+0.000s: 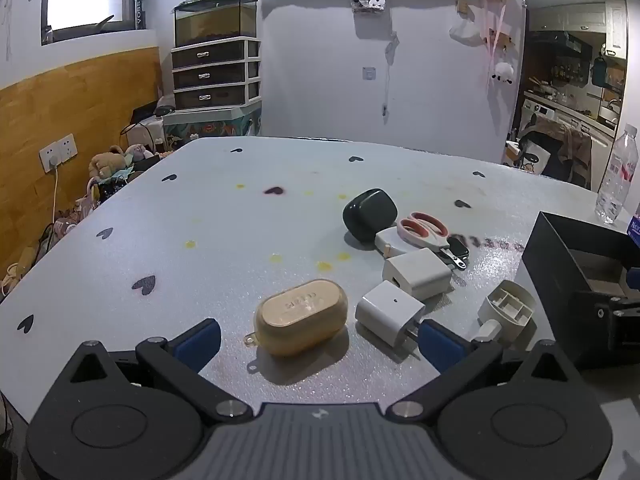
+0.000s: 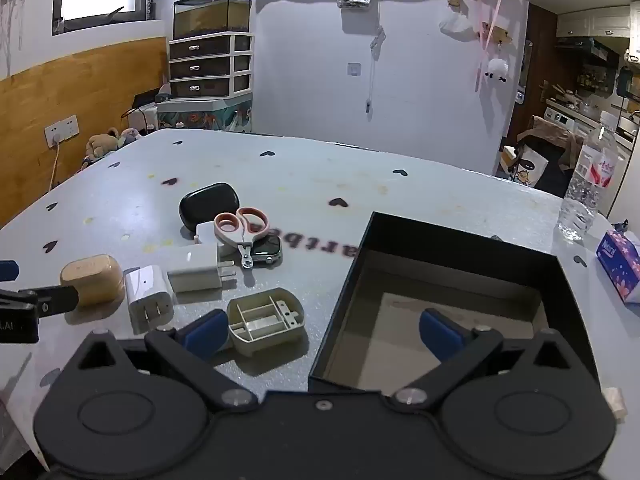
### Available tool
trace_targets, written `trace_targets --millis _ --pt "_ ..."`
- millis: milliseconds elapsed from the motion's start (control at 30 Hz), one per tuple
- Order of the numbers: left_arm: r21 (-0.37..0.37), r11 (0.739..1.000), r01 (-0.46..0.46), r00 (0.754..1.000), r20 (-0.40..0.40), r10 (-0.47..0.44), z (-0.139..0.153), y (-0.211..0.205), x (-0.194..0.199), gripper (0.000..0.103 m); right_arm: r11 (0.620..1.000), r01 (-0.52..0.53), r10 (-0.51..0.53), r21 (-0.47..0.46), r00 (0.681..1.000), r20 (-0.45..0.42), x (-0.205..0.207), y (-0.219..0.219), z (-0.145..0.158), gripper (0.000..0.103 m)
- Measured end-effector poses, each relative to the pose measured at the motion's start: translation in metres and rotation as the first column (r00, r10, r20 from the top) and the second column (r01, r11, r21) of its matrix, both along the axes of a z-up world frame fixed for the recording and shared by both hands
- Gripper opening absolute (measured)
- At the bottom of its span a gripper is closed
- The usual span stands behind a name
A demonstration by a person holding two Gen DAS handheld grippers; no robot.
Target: Organize rigid objects
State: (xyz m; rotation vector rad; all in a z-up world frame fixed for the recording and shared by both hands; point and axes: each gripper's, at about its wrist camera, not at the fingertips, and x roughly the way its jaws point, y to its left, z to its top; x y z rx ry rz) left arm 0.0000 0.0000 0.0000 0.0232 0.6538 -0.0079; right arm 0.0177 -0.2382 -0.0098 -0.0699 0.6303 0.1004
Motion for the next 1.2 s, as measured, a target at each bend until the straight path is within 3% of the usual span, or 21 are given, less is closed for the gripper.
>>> trace_targets --millis 1200 --pt "-0.01 1.0 0.0 1.0 -0.011 0.0 -0.0015 0.0011 0.001 0.103 1.0 0.003 -0.003 0.001 1.0 -0.011 0.003 -0.0001 -0.0027 0.103"
